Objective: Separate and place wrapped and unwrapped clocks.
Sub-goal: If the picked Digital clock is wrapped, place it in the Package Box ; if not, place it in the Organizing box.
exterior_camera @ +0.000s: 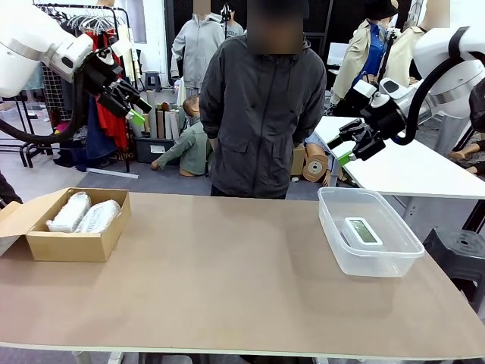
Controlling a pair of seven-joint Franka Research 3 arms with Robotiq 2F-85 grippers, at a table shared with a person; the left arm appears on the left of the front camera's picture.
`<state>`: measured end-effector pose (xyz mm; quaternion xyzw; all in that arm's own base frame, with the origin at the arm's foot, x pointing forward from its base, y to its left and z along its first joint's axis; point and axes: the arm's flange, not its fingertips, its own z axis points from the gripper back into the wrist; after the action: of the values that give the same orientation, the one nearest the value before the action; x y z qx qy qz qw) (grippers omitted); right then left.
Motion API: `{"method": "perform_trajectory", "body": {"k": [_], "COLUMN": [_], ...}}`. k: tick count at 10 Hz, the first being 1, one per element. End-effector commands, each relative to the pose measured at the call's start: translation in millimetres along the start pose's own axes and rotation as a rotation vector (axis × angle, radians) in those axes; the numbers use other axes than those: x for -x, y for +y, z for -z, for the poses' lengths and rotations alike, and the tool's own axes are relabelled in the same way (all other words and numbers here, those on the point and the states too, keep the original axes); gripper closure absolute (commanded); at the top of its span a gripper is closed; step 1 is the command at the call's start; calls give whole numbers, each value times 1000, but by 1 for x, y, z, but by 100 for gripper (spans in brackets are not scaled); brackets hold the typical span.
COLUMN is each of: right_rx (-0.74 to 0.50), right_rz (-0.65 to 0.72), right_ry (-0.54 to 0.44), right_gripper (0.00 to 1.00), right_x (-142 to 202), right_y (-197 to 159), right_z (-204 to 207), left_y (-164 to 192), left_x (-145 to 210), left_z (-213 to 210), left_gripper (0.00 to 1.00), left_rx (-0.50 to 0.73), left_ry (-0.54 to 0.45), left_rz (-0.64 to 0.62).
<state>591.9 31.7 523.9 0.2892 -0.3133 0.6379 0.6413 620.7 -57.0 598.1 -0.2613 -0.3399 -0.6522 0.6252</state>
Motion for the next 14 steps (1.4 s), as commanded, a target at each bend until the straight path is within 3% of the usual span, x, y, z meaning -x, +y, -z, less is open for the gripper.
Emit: {"method": "perform_trajectory", "body": {"k": [1,14], "right_rx": [-1,-1], "right_rz": [-16,-16], "right_ry": [-3,-3], "right_gripper": [0,0], "right_x": [0,0], "right_y": [0,0], "right_z": [0,0], "left_y": [-1,-1], "left_x": [-1,-1], "left_z": [-1,-1], "left_gripper": [0,0], "left_rx": [-5,-5], "left_ry": [1,1], "left_rz": [7,7]}}
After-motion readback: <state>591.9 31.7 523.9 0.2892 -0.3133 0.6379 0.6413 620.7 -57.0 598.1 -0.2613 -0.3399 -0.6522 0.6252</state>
